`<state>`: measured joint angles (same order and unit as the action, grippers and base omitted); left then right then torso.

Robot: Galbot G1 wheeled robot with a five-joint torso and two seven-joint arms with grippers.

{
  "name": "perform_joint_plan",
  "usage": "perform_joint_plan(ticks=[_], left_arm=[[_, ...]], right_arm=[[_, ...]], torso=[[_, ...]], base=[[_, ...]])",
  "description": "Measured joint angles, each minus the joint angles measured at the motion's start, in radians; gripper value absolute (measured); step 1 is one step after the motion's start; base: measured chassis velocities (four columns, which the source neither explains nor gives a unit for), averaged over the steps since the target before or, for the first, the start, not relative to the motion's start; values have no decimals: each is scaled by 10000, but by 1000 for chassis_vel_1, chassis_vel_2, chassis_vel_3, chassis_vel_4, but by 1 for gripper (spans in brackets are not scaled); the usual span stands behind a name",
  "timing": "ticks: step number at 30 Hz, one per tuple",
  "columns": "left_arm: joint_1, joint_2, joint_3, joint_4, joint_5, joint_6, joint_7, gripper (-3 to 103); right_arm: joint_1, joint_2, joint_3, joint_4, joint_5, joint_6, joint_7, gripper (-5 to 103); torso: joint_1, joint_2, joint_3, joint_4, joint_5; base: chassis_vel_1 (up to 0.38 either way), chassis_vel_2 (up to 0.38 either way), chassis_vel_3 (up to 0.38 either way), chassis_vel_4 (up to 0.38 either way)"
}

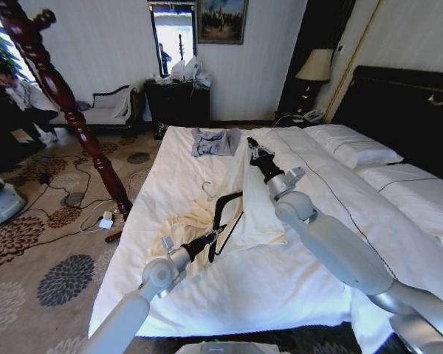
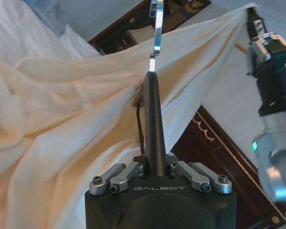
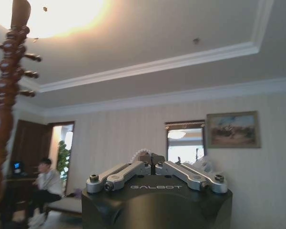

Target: Pick up the clothes from the bed and hang them on the clothes hanger.

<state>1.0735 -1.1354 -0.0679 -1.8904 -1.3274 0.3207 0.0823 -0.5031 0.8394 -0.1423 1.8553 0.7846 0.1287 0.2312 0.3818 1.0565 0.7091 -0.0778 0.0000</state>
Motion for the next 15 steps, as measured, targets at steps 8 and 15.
perform_joint_plan(ticks=[8,15], left_arm=[[-565,-250,141,292,30,8,-50,18],[-1205,-274,113,725,-14,-7,-50,18]], right_arm=[[-147,137,-739,177,-133,167,-28,0],[-360,-101,-1051,548,-59,355,-481,0]], torso=[[0,0,0,1,0],[1,1,0,-1,0]], base=[[0,0,0,0],[0,0,0,0]])
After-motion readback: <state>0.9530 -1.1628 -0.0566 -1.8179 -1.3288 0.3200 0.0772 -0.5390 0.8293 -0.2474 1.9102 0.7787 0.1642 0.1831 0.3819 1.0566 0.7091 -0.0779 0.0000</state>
